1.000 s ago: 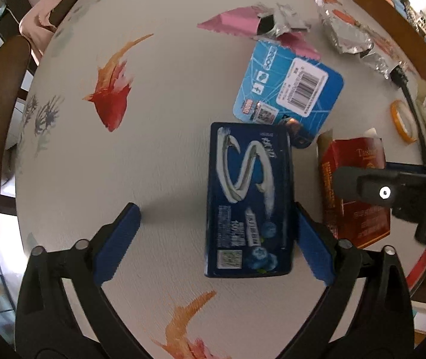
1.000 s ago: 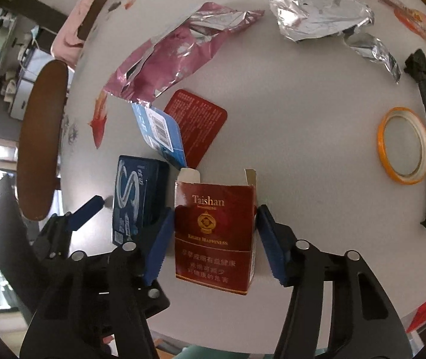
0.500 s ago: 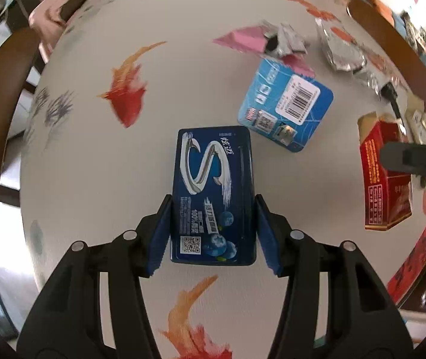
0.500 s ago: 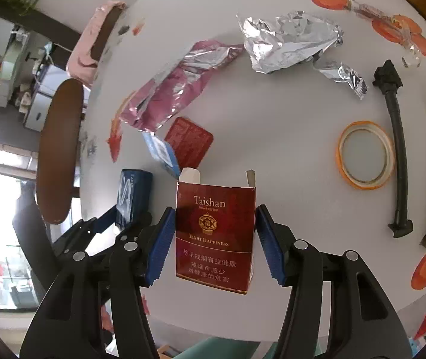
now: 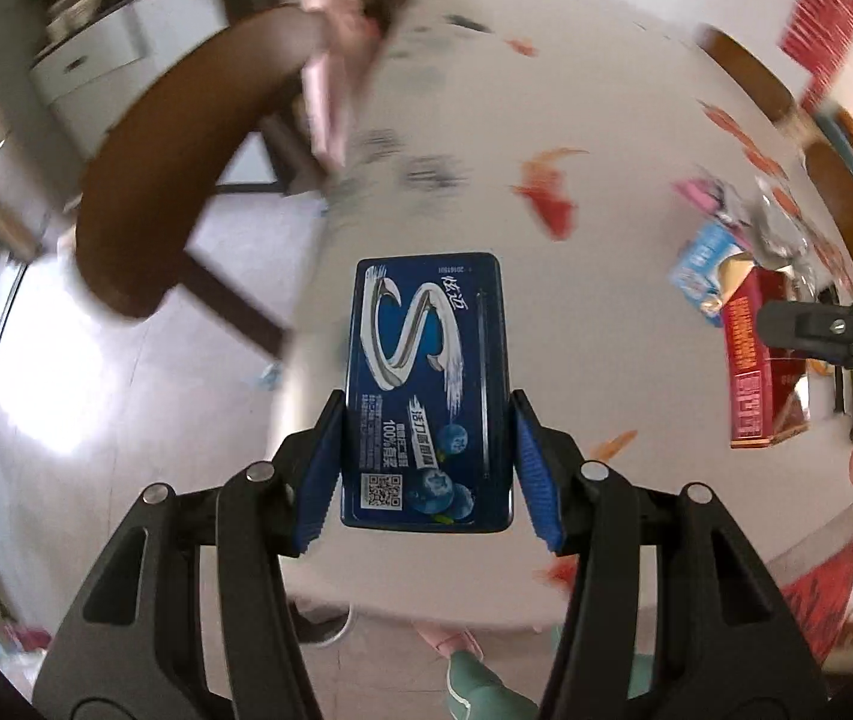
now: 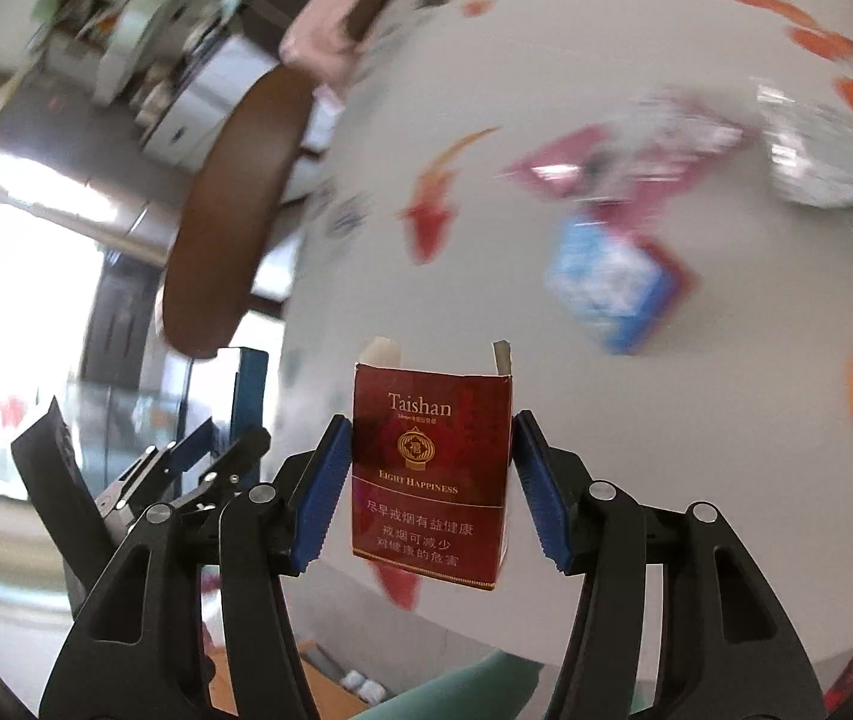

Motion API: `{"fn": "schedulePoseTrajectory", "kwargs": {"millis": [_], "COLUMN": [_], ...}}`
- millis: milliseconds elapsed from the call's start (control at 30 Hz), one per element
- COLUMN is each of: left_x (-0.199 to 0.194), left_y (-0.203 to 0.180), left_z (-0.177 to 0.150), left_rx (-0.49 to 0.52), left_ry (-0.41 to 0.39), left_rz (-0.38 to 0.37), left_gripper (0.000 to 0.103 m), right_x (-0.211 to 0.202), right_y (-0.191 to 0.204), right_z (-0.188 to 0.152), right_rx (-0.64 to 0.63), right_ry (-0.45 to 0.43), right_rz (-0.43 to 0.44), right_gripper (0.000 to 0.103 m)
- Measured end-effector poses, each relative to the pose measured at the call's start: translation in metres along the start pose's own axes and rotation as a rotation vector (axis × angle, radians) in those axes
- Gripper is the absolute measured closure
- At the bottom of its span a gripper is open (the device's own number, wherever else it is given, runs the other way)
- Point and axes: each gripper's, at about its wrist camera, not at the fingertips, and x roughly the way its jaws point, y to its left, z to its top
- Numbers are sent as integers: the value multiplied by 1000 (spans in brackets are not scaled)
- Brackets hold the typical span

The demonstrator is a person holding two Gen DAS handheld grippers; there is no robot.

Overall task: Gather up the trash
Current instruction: 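Carry the gum pack and Taishan box over the bin and open both tools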

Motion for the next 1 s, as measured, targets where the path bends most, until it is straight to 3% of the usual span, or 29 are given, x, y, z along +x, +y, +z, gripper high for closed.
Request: {"fn": "schedulePoseTrajectory", "kwargs": {"millis": [267,533,733,867,1000], "left_x": [-53,-76,-66,-45,1], "left_y": [93,178,222,249,274], "left_z": [-60,-142,-193,-227,-261], "left_rx": [-194,-407,-512,-566,-644], "left_ry": [-37,-4,61,111,181], "left_rz": [151,258,305,314,250], "left_gripper": [53,53,53,53,53], "right_x": [71,141,197,242,304], "right_y": [110,210,265,279,269], "right_z": [-21,-68,-119,-153,-182], "right_rx": [-212,-399,-504,-552,-544], "right_ry": [172,335,460,542,634], "right_rz": [77,114,105,70,7], "right_gripper": [47,47,47,47,47]}}
